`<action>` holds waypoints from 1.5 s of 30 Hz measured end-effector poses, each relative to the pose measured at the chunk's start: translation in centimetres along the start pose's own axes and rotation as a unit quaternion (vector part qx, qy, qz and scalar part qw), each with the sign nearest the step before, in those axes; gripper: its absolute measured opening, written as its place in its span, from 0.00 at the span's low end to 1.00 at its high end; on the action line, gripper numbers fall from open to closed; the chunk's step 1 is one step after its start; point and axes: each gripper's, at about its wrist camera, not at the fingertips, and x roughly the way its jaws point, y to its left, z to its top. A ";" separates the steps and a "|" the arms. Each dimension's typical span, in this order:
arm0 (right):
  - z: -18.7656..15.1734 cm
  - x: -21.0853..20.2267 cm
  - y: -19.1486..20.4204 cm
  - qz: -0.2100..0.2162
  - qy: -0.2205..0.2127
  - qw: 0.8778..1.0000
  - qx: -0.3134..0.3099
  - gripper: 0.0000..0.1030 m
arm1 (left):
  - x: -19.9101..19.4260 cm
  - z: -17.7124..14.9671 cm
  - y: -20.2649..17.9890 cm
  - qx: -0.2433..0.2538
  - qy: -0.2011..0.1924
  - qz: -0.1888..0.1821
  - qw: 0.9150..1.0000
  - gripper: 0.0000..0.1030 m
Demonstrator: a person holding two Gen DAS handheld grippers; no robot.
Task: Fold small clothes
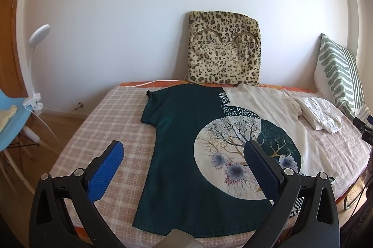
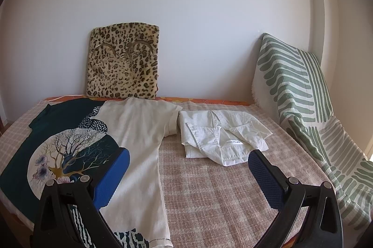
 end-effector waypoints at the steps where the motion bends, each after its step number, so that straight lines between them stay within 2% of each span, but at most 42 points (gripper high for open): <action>1: 0.0 0.0 0.0 0.000 0.000 1.000 0.000 1.00 | 0.0 0.0 0.0 -0.001 0.001 0.000 1.000 1.00; 45: 0.1 -0.1 0.3 -0.003 -0.002 1.000 -0.004 1.00 | 0.2 0.3 0.3 0.007 -0.006 0.009 1.000 1.00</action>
